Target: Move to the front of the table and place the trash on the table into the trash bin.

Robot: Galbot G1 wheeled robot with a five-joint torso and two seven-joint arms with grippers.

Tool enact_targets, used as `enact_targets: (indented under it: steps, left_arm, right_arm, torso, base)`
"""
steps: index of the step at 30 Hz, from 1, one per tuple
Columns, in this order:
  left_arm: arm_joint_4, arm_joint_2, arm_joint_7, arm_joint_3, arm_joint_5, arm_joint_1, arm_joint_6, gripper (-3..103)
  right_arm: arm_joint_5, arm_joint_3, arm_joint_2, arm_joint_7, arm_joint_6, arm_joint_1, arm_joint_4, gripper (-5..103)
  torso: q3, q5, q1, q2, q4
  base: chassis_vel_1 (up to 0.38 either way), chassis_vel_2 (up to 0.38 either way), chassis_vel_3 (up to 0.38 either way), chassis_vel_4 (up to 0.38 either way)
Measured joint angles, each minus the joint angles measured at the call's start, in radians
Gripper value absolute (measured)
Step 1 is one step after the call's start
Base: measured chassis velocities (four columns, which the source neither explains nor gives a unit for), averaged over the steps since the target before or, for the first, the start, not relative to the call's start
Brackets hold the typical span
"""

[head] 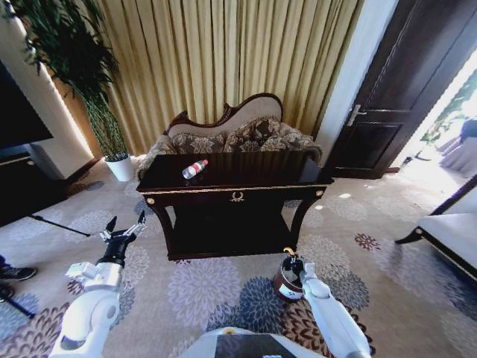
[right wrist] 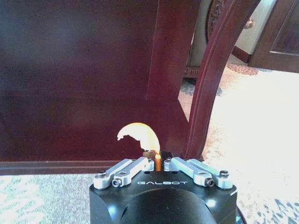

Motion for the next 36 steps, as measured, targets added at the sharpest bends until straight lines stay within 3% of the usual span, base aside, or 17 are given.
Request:
enact_targets:
  steps: [8,10,11,13,15,16,18,19,21,22,24,26,27,31,36]
  left_arm:
    - [-0.002,0.001,0.001,-0.001,-0.002,0.001,-0.001,100]
    - [-0.004,0.001,0.001,-0.001,-0.002,0.001,-0.001,100]
    - [-0.004,0.001,0.001,-0.001,-0.002,0.001,-0.001,100]
    - [-0.007,0.001,0.001,-0.001,-0.002,0.001,-0.001,100]
    - [-0.008,0.0,0.001,-0.001,-0.002,0.001,-0.001,100]
    - [-0.01,0.0,0.002,-0.001,-0.002,0.001,-0.001,100]
    - [-0.011,0.0,0.002,-0.001,-0.002,0.001,-0.001,100]
    - [-0.013,-0.001,0.002,-0.001,-0.002,0.002,-0.001,100]
    - [-0.014,-0.001,0.003,-0.001,-0.003,0.002,-0.001,100]
    - [-0.017,-0.001,0.003,0.0,-0.002,0.002,-0.001,100]
    - [-0.018,-0.001,0.003,0.0,-0.002,0.002,-0.001,100]
    - [-0.02,-0.001,0.003,0.0,-0.002,0.003,-0.001,100]
    - [-0.02,-0.001,0.003,0.0,-0.002,0.003,-0.001,100]
    - [-0.022,0.0,0.003,-0.001,-0.003,0.003,-0.001,100]
    - [-0.024,0.002,0.002,-0.002,-0.004,0.002,-0.001,100]
  right_arm:
    - [-0.036,-0.001,0.017,0.009,0.039,0.035,-0.066,2]
    - [-0.041,-0.001,0.017,0.016,0.041,0.043,-0.074,17]
    - [-0.041,-0.001,0.017,0.016,0.041,0.043,-0.074,17]
    - [-0.049,-0.001,0.015,0.02,0.041,0.044,-0.075,27]
    - [-0.051,-0.001,0.014,0.02,0.041,0.044,-0.075,27]
    - [-0.053,0.0,0.013,0.021,0.041,0.042,-0.072,38]
    - [-0.054,0.001,0.013,0.022,0.041,0.041,-0.07,38]
    - [-0.054,0.001,0.012,0.023,0.041,0.038,-0.068,49]
    - [-0.054,0.002,0.012,0.026,0.041,0.037,-0.066,49]
    - [-0.054,0.002,0.01,0.031,0.043,0.035,-0.063,60]
    - [-0.054,0.003,0.009,0.032,0.043,0.033,-0.059,60]
    - [-0.044,0.005,0.005,0.036,0.043,0.022,-0.038,71]
    - [-0.044,0.005,0.005,0.036,0.043,0.022,-0.038,71]
    - [0.049,0.015,-0.009,0.043,0.026,-0.029,0.094,92]
    - [0.113,0.044,-0.021,0.05,-0.017,-0.074,0.289,100]
  torso:
    - [0.0,0.0,0.0,0.0,0.0]
    - [0.0,-0.0001,0.0,0.0,0.0002]
    - [0.0,-0.0001,0.0,0.0,0.0002]
    - [0.0,-0.0001,0.0,0.0,0.0001]
    - [0.0,-0.0001,0.0,0.0,0.0001]
    - [0.0,-0.0001,0.0,0.0,0.0001]
    - [0.0,0.0,0.0,0.0,0.0001]
    - [0.0,0.0,0.0,0.0,0.0001]
    - [0.0,0.0001,0.0,0.0,0.0]
    - [0.0,0.0,0.0,0.0,0.0001]
    - [0.0,0.0,0.0,0.0,0.0002]
    - [0.0,0.0001,0.0,0.0,0.0001]
    - [0.0,0.0001,0.0,0.0,0.0001]
    - [0.0,0.0002,0.0,0.0,-0.0002]
    - [0.0,-0.0001,0.0,0.0,0.0005]
  base:
    - [0.0,0.0,0.0,0.0]
    - [0.0,0.0,0.0,0.0]
    - [0.0,0.0,0.0,0.0]
    - [0.0,0.0,0.0,0.0]
    - [0.0,0.0,0.0,0.0]
    - [0.0,0.0,0.0,0.0]
    - [0.0,0.0,0.0,0.0]
    - [0.0,0.0,0.0,0.0]
    - [0.0,0.0,0.0,0.0]
    - [0.0,0.0,0.0,0.0]
    - [0.0,0.0,0.0,0.0]
    - [0.0,0.0,0.0,0.0]
    - [0.0,0.0,0.0,0.0]
    - [0.0,0.0,0.0,0.0]
    - [0.0,0.0,0.0,0.0]
